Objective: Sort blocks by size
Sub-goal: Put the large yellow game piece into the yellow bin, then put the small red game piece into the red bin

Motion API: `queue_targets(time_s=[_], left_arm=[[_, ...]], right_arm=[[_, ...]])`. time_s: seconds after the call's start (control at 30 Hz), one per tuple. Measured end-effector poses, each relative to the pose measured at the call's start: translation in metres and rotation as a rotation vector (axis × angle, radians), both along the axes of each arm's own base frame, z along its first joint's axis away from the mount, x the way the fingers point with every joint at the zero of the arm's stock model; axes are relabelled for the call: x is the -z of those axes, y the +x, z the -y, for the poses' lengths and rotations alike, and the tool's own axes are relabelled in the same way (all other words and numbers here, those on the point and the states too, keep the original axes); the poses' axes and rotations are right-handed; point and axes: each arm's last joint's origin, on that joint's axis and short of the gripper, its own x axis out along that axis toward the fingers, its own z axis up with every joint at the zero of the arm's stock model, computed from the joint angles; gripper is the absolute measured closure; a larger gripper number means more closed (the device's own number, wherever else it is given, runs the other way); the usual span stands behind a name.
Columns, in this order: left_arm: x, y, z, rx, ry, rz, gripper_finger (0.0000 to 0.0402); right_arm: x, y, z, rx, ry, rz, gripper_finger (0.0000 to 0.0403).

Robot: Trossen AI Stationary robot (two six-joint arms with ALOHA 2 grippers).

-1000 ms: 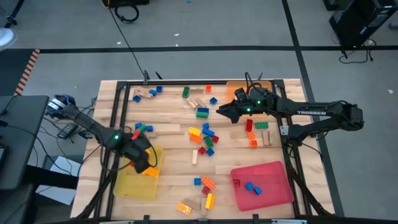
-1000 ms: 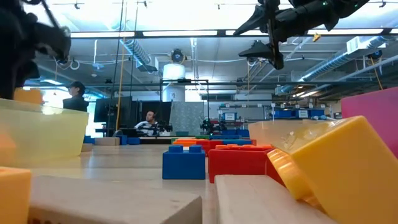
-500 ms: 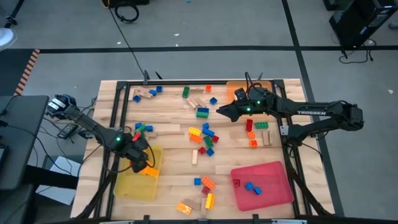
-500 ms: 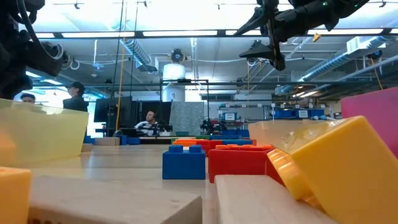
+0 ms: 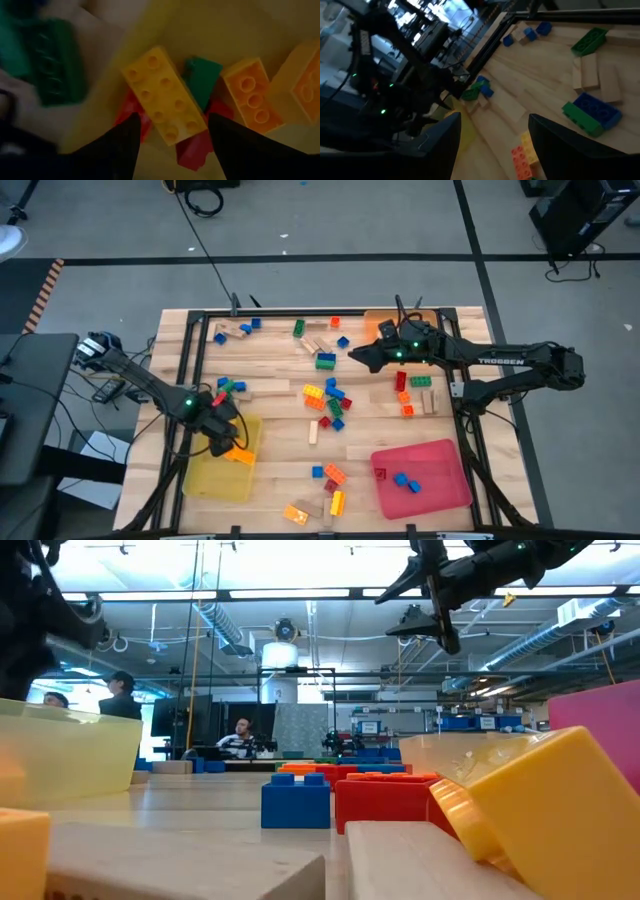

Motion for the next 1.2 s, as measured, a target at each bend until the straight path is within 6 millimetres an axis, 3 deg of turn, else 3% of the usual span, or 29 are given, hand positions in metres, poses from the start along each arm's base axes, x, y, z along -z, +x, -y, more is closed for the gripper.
queue_targets(time_s=[0.27, 0.4, 0.53, 0.73, 0.9, 1.2], left_arm=[[-0.044, 0.013, 0.004, 0.233, 0.09, 0.12, 0.0163], [-0.063, 0.02, 0.002, 0.296, 0.253, 0.231, 0.0163], [-0.073, 0.024, 0.001, 0.356, 0.38, 0.3, 0.0163], [-0.086, 0.026, 0.002, 0.489, 0.403, 0.428, 0.0163], [-0.097, 0.016, -0.01, 0.481, 0.454, 0.488, 0.0163], [-0.122, -0.007, -0.034, 0.424, 0.472, 0.658, 0.0163]], right_arm=[[0.0, 0.001, -0.004, 0.064, 0.029, 0.007, 0.0157], [-0.003, 0.004, -0.012, 0.058, 0.011, 0.036, 0.0158], [-0.017, 0.01, -0.024, 0.004, -0.069, 0.173, 0.0163], [-0.039, 0.026, -0.046, 0.03, -0.253, 0.281, 0.0164], [-0.058, 0.06, -0.057, 0.027, -0.374, 0.157, 0.0164], [-0.074, 0.116, -0.052, -0.065, -0.421, -0.312, 0.0164]])
